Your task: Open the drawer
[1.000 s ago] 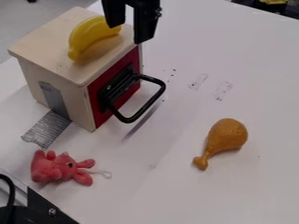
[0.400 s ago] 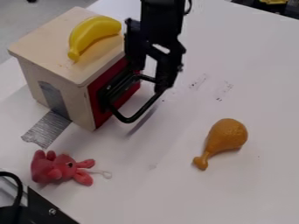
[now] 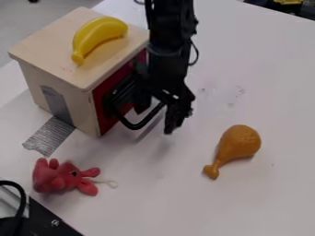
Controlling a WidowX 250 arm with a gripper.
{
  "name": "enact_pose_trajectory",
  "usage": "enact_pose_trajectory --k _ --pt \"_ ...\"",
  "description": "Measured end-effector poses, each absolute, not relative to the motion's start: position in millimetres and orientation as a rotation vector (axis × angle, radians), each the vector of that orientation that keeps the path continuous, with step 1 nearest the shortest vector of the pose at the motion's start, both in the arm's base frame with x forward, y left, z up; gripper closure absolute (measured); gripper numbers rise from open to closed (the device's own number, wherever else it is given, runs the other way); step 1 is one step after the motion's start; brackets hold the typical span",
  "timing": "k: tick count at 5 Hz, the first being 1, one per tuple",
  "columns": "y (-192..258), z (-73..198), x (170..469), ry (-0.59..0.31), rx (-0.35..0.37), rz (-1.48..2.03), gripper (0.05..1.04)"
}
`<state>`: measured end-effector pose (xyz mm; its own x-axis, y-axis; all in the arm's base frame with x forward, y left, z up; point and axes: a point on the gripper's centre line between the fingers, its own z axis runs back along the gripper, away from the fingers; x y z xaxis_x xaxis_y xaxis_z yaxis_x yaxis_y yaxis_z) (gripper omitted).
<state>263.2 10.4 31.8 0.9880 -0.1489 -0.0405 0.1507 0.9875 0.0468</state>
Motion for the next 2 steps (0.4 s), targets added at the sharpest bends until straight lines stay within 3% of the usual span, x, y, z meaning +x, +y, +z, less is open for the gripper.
enact_pose_trajectory --k 1,2 --pt "11.8 12.0 261.3 0.005 0.064 -0.106 0.118" --pt "11.6 4.6 264.9 -0.012 0.064 -0.108 0.385"
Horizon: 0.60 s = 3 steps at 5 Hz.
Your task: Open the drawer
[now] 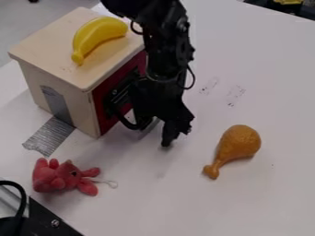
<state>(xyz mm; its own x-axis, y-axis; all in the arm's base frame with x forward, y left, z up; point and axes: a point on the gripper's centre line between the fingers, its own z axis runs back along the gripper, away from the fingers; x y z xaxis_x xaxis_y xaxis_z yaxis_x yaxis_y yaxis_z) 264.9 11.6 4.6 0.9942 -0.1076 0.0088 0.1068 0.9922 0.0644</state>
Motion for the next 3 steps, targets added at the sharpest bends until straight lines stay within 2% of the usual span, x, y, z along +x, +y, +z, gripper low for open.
enact_pose_trajectory --k 1,2,3 --pt "8.2 2.4 267.1 -0.029 0.040 -0.111 0.691" --pt "-0.6 2.1 267.9 -0.045 -0.001 -0.124 0.812" --pt "-19.5 3.4 268.5 -0.072 -0.056 -0.144 0.814"
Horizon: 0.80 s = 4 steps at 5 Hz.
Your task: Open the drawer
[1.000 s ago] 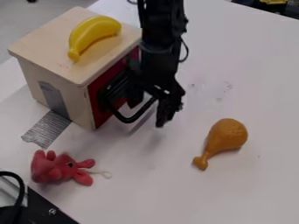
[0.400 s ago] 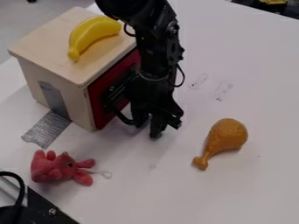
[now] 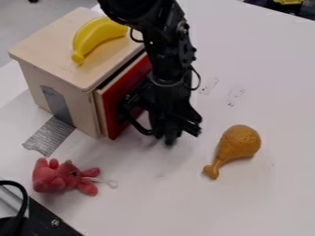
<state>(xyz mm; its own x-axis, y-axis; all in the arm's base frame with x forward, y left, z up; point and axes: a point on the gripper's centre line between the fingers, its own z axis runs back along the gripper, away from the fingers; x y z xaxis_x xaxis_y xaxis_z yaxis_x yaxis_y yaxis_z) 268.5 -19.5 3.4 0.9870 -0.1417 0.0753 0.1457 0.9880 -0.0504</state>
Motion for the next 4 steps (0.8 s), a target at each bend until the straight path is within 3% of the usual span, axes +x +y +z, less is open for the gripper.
enact_pose_trajectory --k 1,4 --pt "-35.2 5.3 267.6 -0.087 -0.095 -0.153 0.814" --pt "-38.4 5.6 268.4 -0.101 -0.104 -0.158 0.777"
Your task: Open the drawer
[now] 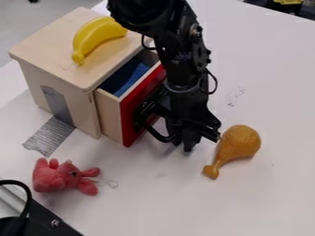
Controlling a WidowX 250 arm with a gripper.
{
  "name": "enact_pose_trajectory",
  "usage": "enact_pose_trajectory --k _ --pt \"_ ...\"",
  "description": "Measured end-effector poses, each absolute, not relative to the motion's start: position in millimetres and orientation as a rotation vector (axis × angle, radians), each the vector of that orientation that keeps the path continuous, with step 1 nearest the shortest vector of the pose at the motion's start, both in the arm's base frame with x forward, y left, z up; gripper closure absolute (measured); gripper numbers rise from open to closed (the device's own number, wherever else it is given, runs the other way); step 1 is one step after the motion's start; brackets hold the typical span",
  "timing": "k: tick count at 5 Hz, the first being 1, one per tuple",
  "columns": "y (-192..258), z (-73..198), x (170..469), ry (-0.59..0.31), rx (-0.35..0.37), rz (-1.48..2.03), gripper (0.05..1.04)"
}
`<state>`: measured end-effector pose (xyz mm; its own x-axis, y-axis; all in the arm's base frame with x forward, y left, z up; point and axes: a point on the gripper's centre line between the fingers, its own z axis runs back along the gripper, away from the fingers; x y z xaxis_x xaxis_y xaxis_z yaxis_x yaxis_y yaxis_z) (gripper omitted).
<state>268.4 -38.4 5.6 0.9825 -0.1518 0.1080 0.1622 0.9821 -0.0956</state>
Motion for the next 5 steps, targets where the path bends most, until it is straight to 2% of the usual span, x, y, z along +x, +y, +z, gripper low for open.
enact_pose_trajectory --k 1,2,3,4,5 --pt "-45.3 3.6 262.5 -0.097 -0.072 -0.278 0.439" --pt "-46.4 22.9 259.8 -0.116 -0.027 -0.308 0.147" --pt "-48.6 52.6 260.2 -0.145 0.008 -0.336 0.082" --pt "-47.8 76.6 262.7 -0.160 0.027 -0.324 0.083" --pt "-44.9 85.0 261.0 -0.128 0.026 -0.300 0.084"
